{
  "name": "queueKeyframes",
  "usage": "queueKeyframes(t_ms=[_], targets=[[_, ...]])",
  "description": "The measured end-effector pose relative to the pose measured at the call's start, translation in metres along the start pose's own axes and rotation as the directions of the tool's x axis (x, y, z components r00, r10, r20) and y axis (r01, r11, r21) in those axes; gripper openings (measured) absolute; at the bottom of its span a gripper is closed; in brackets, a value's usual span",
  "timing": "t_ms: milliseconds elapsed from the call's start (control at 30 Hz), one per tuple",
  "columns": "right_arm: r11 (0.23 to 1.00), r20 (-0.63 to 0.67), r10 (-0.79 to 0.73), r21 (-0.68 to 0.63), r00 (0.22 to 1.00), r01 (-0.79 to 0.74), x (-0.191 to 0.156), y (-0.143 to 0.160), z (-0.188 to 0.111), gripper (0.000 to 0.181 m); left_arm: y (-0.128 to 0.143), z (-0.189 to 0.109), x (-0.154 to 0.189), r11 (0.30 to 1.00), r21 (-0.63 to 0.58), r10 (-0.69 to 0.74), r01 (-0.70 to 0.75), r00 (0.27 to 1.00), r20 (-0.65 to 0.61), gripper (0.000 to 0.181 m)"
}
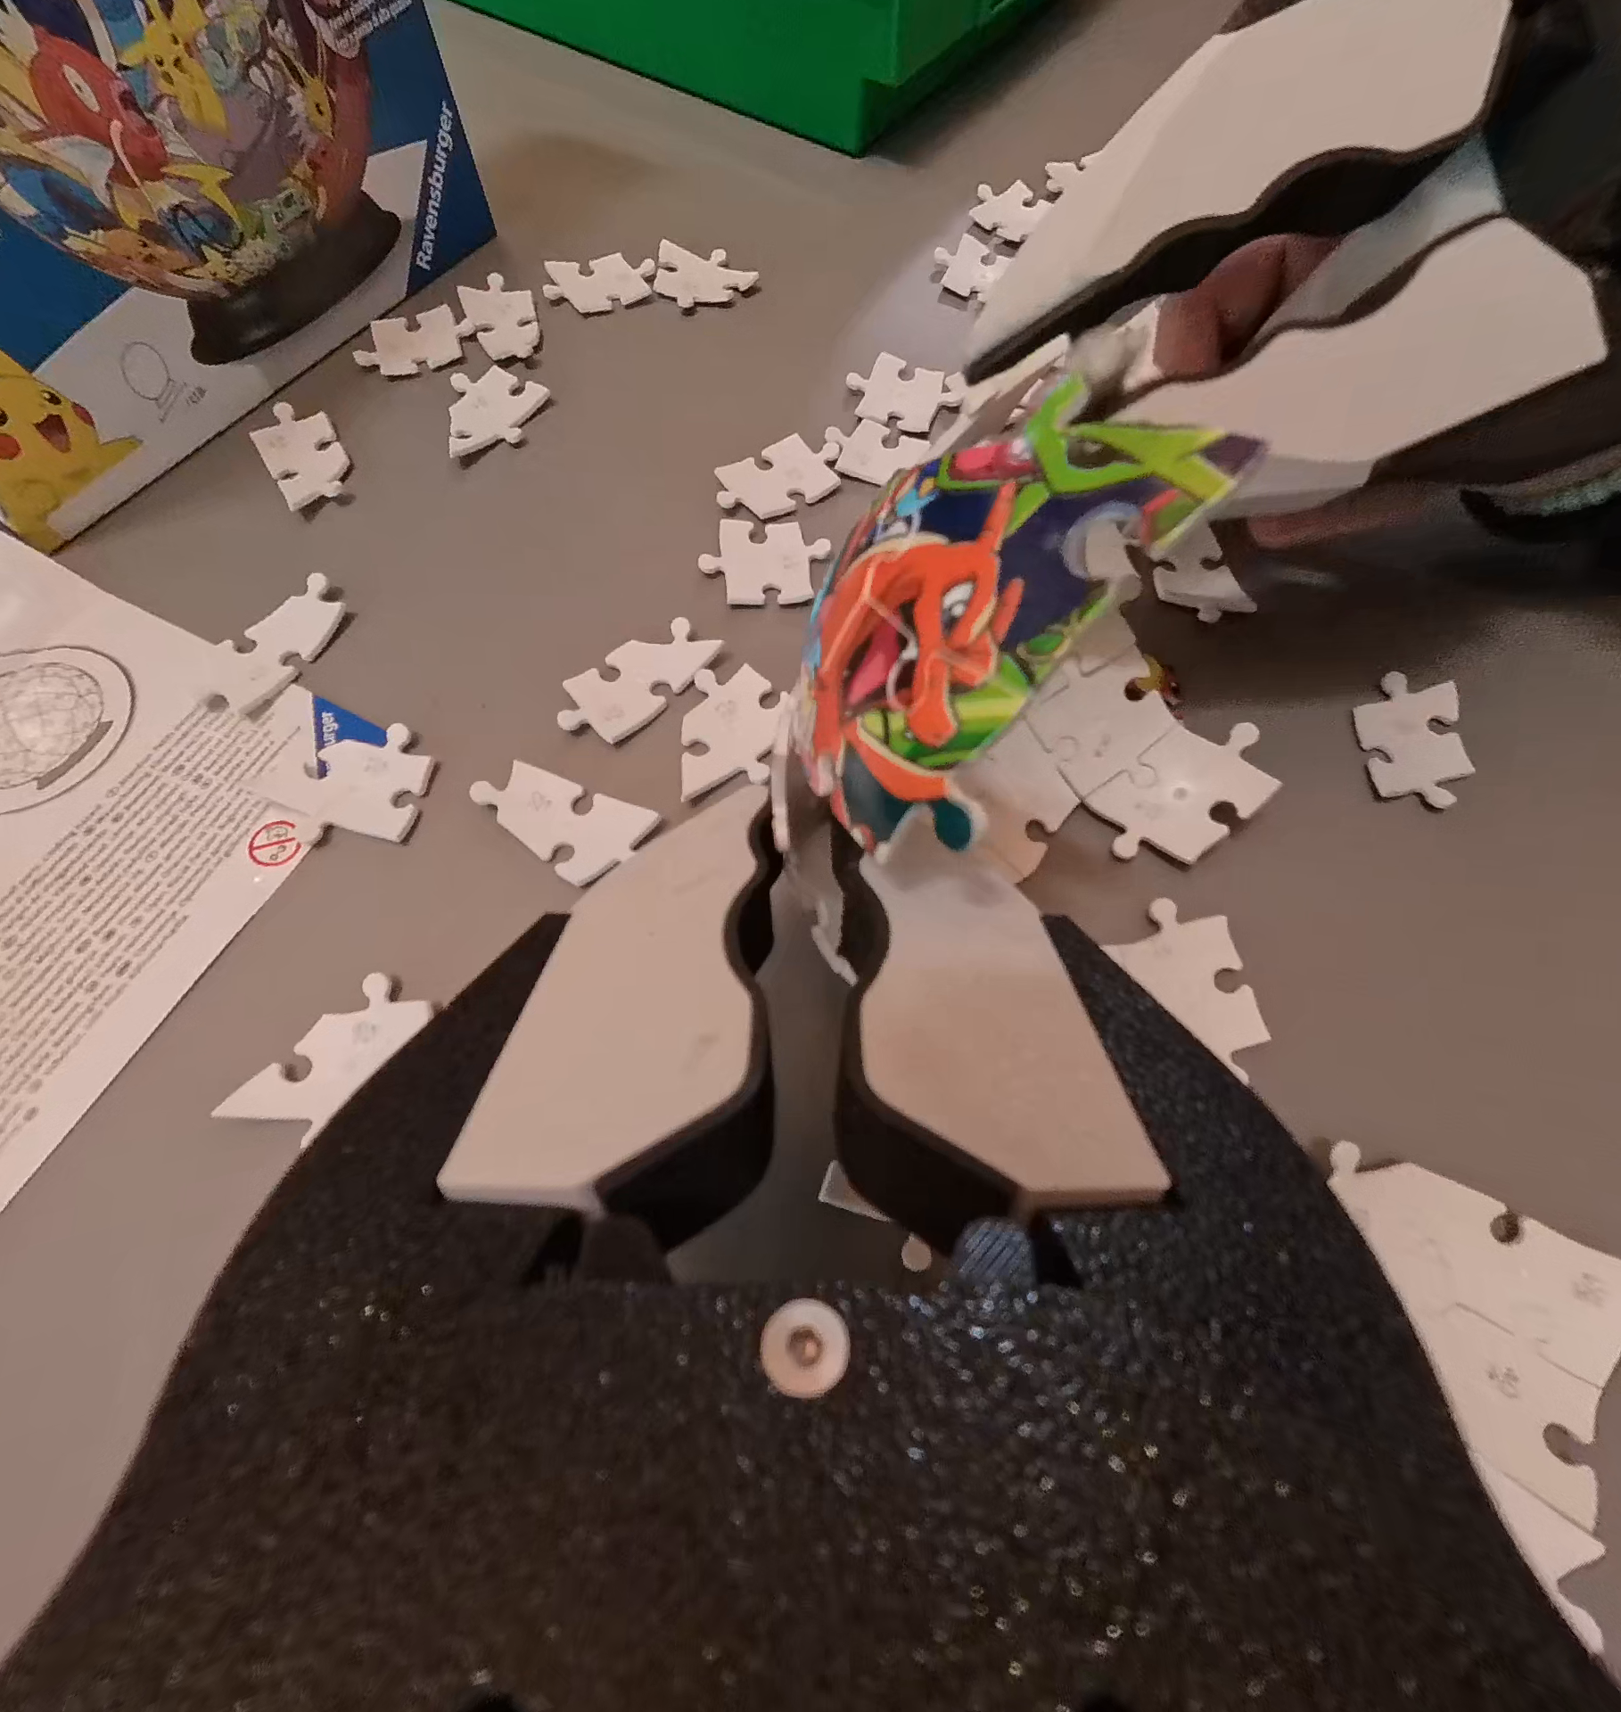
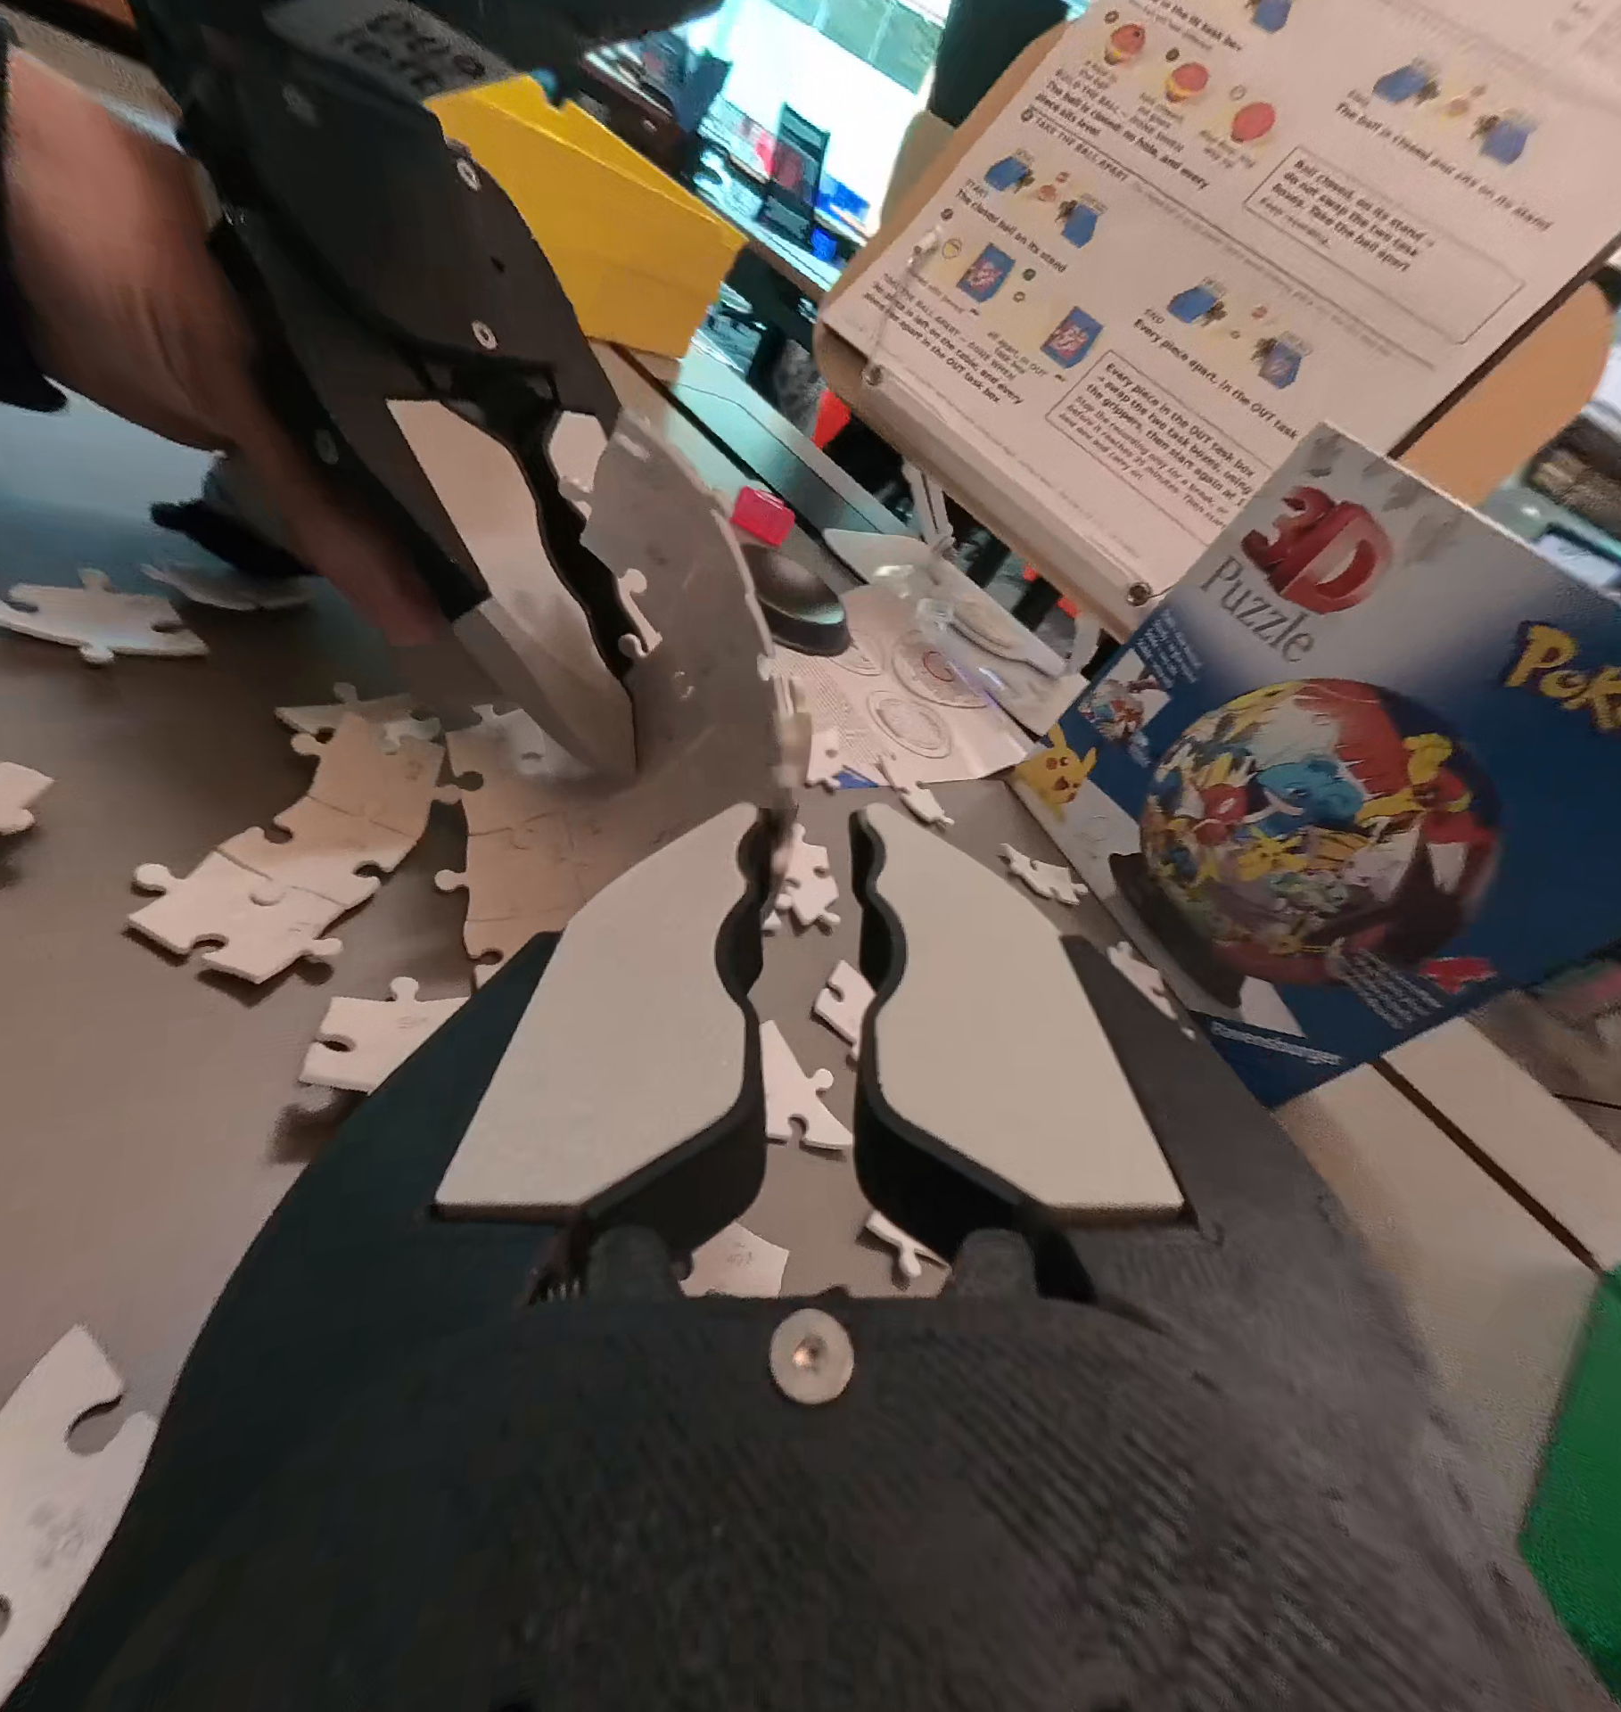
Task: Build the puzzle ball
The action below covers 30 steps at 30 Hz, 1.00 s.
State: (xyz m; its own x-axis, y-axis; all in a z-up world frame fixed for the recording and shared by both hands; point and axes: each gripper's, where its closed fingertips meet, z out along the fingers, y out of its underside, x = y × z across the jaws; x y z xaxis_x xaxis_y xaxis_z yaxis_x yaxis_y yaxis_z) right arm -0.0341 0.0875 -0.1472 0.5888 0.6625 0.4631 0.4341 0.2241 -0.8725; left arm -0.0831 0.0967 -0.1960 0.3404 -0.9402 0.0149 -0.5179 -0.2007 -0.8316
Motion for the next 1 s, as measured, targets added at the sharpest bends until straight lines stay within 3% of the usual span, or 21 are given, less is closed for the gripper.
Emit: queueKeyframes(t_ms=[167, 367, 733, 1000], targets=[[0.997, 0.147, 0.075, -0.018, 0.986, -0.073, -0.004, 0.004, 0.001, 0.005, 0.001, 0.002, -0.001, 1.0, -0.012, 0.003, -0.003, 1.0, 0.008, 0.01], [0.988, 0.147, 0.143, -0.08, 0.979, -0.133, -0.001, 0.011, 0.003, 0.004, 0.003, 0.004, -0.002, 1.0, -0.028, -0.001, 0.002, 1.0, 0.017, 0.01], [0.918, 0.238, 0.397, -0.122, 0.887, -0.378, 0.01, 0.014, 0.004, 0.013, 0.002, 0.006, -0.005, 0.999, -0.035, -0.026, 0.026, 0.999, 0.022, 0.011], [0.925, 0.297, 0.379, -0.128, 0.876, -0.356, 0.005, 0.012, 0.008, 0.012, 0.002, 0.006, -0.006, 0.999, -0.029, -0.035, 0.036, 0.999, 0.019, 0.01]])
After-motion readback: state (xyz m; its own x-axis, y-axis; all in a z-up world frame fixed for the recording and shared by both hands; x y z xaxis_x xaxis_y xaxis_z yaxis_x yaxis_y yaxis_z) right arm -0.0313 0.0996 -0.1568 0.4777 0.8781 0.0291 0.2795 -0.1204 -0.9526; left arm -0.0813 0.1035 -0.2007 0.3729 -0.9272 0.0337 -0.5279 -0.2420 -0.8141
